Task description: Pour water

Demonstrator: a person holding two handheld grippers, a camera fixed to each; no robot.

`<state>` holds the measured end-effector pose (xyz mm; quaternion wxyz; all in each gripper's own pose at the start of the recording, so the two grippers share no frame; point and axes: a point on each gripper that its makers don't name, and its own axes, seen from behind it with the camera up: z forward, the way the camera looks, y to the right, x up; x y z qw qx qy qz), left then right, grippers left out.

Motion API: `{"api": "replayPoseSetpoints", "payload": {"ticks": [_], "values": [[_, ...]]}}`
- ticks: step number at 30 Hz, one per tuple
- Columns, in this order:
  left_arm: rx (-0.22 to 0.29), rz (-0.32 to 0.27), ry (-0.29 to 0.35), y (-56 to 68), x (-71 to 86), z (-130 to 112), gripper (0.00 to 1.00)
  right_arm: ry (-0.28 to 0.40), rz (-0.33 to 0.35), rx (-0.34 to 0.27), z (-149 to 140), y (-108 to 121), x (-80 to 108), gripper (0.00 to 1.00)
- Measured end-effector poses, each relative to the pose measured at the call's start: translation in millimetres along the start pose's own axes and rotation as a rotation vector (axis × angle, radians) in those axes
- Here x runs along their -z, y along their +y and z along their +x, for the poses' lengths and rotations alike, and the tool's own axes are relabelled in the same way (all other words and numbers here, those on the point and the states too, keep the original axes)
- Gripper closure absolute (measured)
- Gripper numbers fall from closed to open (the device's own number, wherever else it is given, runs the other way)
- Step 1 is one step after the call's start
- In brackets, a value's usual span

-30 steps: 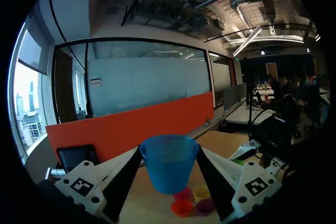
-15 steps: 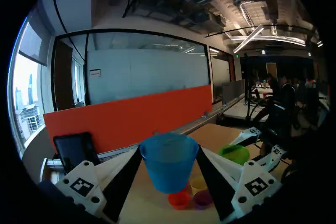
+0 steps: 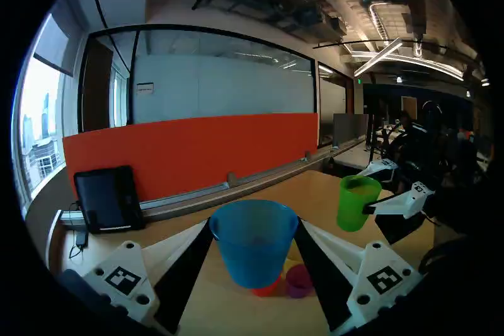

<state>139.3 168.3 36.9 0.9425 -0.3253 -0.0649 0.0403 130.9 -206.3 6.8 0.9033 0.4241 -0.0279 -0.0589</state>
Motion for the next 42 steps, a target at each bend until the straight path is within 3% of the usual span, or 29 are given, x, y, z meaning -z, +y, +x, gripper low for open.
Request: {"api": "replayPoseSetpoints", "payload": {"ticks": [10, 21, 29, 42], "values": [[0.007, -0.005, -0.025, 3.0, 4.2, -29.5, 0.11, -0.033, -0.036, -0.002, -7.3, 16.6, 18.8, 0.11], [-0.033, -0.032, -0.053, 19.1, 5.7, -56.4, 0.11, -0.079, -0.053, -0.001, -22.5, 26.6, 32.7, 0.11], [-0.059, -0.046, -0.120, 26.7, -0.2, -89.8, 0.11, -0.140, -0.048, -0.008, -45.1, 27.2, 37.5, 0.10], [-0.058, -0.094, -0.206, 44.3, -8.2, -130.8, 0.11, -0.241, -0.021, -0.013, -86.0, 22.4, 37.4, 0.10]]}}
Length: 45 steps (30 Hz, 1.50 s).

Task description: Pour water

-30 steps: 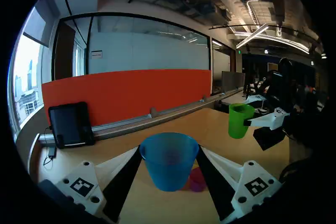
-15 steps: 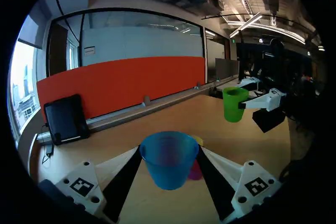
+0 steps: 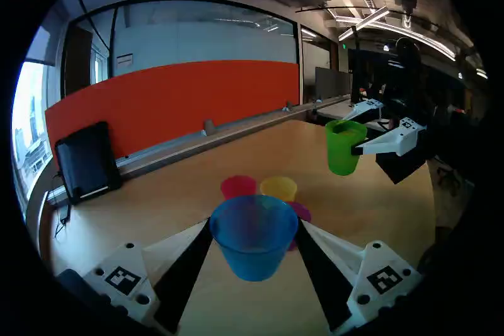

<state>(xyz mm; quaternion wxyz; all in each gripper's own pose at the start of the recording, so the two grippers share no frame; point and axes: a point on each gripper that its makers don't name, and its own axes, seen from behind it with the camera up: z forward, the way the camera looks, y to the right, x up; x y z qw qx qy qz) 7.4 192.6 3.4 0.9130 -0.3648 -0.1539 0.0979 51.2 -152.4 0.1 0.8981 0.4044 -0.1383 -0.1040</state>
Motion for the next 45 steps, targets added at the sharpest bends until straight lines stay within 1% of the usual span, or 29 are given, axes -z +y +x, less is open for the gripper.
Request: {"api": "replayPoseSetpoints", "payload": {"ticks": [5, 14, 20, 26, 32, 38, 45], "values": [[-0.004, -0.023, -0.040, 8.0, -5.6, -17.5, 0.11, -0.035, 0.013, -0.008, -12.9, -2.1, -4.7, 0.10], [-0.013, -0.053, -0.096, 18.1, -12.6, -43.9, 0.11, -0.095, 0.041, -0.009, -33.9, -8.2, -11.6, 0.10], [-0.016, -0.064, -0.122, 22.1, -16.2, -59.5, 0.11, -0.131, 0.054, -0.017, -48.8, -11.8, -17.6, 0.10], [-0.017, -0.073, -0.148, 24.0, -19.7, -73.2, 0.10, -0.162, 0.066, -0.025, -63.4, -16.3, -23.2, 0.10], [-0.006, -0.080, -0.163, 23.9, -23.2, -83.2, 0.10, -0.195, 0.064, -0.025, -80.3, -17.1, -28.6, 0.10], [0.002, -0.089, -0.177, 23.7, -27.5, -90.7, 0.11, -0.218, 0.066, -0.029, -91.5, -18.1, -33.3, 0.10], [0.000, -0.095, -0.184, 22.6, -33.1, -96.0, 0.11, -0.247, 0.070, -0.032, -106.2, -20.3, -36.7, 0.10]]}}
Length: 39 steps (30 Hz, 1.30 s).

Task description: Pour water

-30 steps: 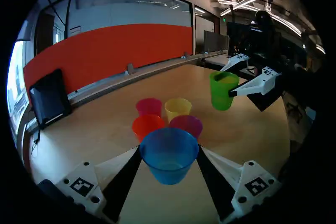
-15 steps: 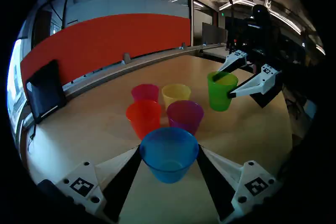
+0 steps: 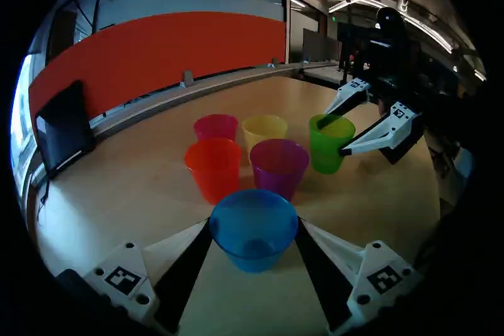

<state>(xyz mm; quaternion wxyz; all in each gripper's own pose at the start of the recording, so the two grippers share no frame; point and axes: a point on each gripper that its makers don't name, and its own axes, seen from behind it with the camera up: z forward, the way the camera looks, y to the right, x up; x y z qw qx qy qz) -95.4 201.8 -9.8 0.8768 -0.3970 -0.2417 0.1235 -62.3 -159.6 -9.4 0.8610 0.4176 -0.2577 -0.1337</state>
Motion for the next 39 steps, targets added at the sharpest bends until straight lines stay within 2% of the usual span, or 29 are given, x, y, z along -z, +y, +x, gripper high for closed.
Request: {"api": "replayPoseSetpoints", "payload": {"ticks": [14, 39], "values": [[0.017, -0.008, -0.007, 0.5, 0.7, -5.8, 0.11, -0.027, 0.002, 0.003, -16.0, -1.6, -8.5, 0.10], [0.027, -0.006, -0.038, -0.7, 2.3, -18.1, 0.10, -0.022, -0.014, -0.003, -20.0, -3.5, -8.1, 0.08]]}}
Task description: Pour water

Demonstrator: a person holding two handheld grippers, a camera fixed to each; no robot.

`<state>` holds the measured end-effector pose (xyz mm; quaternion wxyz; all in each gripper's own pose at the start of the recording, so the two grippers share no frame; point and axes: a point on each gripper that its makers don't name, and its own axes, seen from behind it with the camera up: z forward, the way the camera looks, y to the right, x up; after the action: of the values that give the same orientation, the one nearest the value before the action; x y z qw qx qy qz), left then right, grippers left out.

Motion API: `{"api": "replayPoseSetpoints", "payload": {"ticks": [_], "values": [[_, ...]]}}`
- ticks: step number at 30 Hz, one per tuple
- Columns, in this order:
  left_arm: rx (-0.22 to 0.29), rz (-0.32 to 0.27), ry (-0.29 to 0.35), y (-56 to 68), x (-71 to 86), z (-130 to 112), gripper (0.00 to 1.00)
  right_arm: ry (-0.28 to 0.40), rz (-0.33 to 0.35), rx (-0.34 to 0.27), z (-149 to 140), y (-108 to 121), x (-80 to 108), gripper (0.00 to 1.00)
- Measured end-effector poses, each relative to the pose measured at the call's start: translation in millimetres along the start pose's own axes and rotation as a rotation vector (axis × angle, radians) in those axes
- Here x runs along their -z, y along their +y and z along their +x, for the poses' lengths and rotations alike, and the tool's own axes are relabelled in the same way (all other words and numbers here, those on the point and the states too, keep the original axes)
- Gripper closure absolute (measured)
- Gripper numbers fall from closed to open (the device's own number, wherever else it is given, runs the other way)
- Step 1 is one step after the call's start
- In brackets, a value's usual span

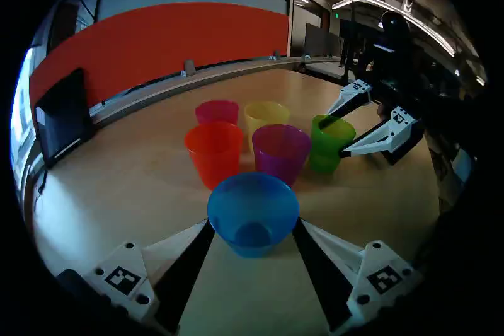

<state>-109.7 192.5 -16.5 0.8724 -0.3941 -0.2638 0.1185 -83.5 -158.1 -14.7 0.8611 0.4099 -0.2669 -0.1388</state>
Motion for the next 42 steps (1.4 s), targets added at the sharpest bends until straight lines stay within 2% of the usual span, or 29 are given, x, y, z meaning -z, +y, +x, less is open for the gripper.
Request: {"api": "replayPoseSetpoints", "payload": {"ticks": [4, 8, 14, 21, 29, 33, 42], "values": [[0.006, 0.000, -0.003, -0.6, 0.8, -0.8, 0.10, 0.002, -0.004, -0.003, -0.3, -0.1, 0.3, 0.07], [0.014, 0.000, -0.008, -1.4, 1.8, -2.7, 0.10, 0.003, -0.012, -0.007, 0.2, 0.9, 0.6, 0.01], [0.021, 0.013, -0.025, -3.5, 4.6, -10.1, 0.05, 0.000, -0.015, -0.019, -1.7, 1.0, 3.8, 0.01], [0.041, 0.013, -0.039, 0.4, 11.2, -18.9, 0.03, -0.003, -0.026, -0.030, -7.5, 1.5, 13.8, 0.01], [0.078, 0.032, -0.028, -0.6, 27.9, -24.2, 0.03, 0.000, -0.067, -0.047, -20.0, 4.2, 33.7, 0.01], [0.083, 0.053, -0.018, -2.4, 36.8, -25.7, 0.03, 0.010, -0.085, -0.057, -23.2, 4.7, 44.1, 0.01], [0.108, 0.142, 0.028, -13.4, 56.9, -26.6, 0.03, 0.059, -0.142, -0.077, -18.4, 5.9, 64.8, 0.01]]}}
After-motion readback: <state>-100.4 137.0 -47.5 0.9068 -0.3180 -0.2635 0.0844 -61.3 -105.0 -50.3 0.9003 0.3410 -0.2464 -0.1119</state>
